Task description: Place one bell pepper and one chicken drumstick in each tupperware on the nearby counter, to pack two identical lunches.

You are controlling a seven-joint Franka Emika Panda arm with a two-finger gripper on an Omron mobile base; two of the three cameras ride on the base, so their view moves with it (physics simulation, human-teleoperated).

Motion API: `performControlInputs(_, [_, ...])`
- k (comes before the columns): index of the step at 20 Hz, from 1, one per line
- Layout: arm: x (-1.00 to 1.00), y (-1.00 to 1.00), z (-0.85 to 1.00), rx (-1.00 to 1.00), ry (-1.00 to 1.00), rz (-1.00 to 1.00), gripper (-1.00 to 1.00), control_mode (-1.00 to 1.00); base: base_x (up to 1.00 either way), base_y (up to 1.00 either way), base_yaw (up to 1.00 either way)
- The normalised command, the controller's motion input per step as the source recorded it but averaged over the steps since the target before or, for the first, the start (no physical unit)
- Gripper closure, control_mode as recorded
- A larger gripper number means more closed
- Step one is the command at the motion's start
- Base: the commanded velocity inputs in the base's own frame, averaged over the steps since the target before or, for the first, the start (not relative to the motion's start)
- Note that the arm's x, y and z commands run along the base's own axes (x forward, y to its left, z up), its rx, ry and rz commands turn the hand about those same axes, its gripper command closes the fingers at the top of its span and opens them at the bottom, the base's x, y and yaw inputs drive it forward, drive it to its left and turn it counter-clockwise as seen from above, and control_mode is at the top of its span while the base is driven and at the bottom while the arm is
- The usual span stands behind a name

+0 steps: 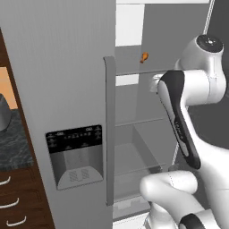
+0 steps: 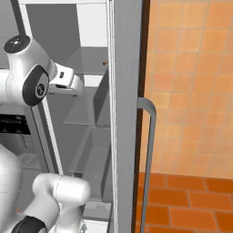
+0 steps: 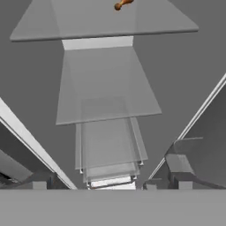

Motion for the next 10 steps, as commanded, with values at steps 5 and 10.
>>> performControlInputs(5, [1.0, -0.02, 0.3, 0.0, 0.0, 0.0, -1.0, -1.0, 0.0, 0.0, 0.0])
performControlInputs(10, [1.0, -0.04, 0.0, 0.0, -0.02, -0.01, -1.0, -1.0, 0.0, 0.0, 0.0])
